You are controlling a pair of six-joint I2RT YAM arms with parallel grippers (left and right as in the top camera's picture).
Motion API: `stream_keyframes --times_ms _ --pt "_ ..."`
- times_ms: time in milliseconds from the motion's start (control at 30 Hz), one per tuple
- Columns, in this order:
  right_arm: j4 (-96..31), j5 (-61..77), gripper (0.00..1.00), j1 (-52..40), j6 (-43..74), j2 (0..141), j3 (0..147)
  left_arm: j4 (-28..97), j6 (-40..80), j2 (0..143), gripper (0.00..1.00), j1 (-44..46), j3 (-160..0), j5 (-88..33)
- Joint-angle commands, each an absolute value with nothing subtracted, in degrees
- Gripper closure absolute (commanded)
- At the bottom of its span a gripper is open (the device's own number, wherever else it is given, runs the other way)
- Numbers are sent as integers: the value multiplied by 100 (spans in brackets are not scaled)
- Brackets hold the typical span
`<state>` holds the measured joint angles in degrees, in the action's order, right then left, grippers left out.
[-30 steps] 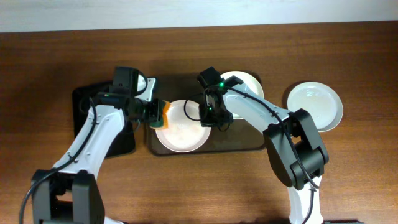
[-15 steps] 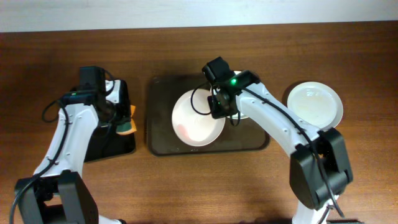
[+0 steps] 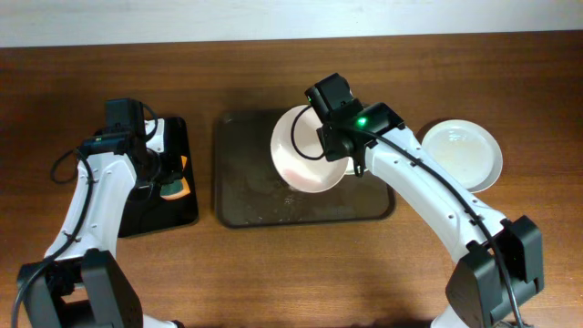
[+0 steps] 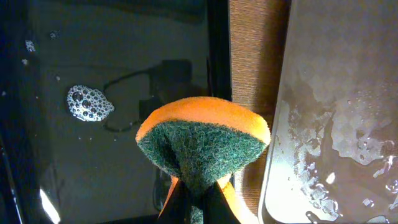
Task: Clean dirty plates on tray and stack at the side
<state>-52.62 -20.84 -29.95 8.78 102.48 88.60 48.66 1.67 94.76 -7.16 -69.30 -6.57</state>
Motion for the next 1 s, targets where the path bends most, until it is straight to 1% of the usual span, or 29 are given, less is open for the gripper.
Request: stream_keyframes --times_ms 0,100,233,400,500,633,733,800,867,967 --pt "-5063 -3275 96 -3315 305 10095 8853 4873 80 9365 100 -731 -7039 -593" --pt "-4676 -4095 96 -3697 -145 10095 8853 4875 80 9365 100 -731 -7039 -596" --pt "-4150 -4672 96 -4110 -867 10097 8851 4875 80 9365 100 -731 -7039 -596" --pt "-3959 -5000 96 -4278 -1011 10097 8851 4877 80 9365 100 -731 -7039 -596" --pt "-3957 -5000 96 -4263 -670 10097 8851 4875 80 9365 100 -731 -7039 -561" --pt "-3935 -5002 96 -4261 -244 10095 8853 4873 80 9365 100 -731 -7039 -71" --pt "-3979 -4956 96 -4176 508 10095 8853 4849 102 9376 100 -731 -7039 309" --pt "-4058 -4646 96 -4038 910 10095 8853 4807 272 9417 100 -731 -7039 707" --pt "-4160 -3962 96 -3824 1227 10086 8858 4786 298 9511 100 -731 -7039 1028" --pt "-4309 -3039 96 -3479 1691 10060 8875 4716 296 9721 100 -731 -7039 1096"
